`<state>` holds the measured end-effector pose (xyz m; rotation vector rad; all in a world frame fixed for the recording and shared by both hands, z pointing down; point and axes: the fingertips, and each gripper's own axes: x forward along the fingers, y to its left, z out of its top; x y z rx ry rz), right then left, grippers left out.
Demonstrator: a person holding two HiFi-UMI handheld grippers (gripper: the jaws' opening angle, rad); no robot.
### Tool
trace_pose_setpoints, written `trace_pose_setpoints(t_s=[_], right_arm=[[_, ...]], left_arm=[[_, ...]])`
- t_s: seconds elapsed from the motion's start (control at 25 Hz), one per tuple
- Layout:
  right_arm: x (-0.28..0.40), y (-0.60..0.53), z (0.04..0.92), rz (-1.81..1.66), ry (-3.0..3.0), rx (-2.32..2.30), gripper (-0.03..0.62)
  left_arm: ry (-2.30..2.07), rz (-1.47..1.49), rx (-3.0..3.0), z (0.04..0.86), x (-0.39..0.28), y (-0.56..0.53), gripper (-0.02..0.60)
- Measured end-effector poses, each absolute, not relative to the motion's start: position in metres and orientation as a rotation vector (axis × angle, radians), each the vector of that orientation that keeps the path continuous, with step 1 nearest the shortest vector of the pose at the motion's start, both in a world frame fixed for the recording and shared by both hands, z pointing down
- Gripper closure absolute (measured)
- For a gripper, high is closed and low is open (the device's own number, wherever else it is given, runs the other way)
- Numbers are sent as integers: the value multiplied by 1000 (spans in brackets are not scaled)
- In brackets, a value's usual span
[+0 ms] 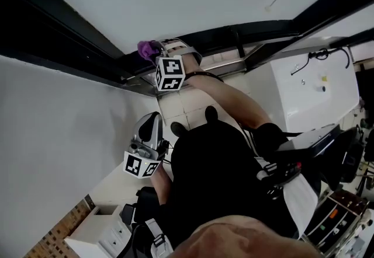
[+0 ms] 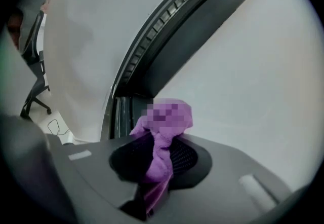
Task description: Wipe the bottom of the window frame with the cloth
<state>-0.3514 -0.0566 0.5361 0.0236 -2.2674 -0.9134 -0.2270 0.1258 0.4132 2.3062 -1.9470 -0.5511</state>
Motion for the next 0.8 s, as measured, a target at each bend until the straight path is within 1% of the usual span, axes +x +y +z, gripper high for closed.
trace_pose_setpoints(t_s=[0.32,0.56,0.68,0.8], right_arm=[[-269,-122,537,-966,-2095,171,531],[-203,-181,544,-1140,-1666,255,531],[-187,-196,543,-1213,-1507,249,533],[-185,-192,541,-1189,-1539,214,532]], left_arm=[[-1879,-536,2347,411,-211,108,581],[-1801,-528,2392,413,-200,89,581],[-1768,-528,2414,412,-191,82,581],[-1750,-530,2435,408,-183,78,581]])
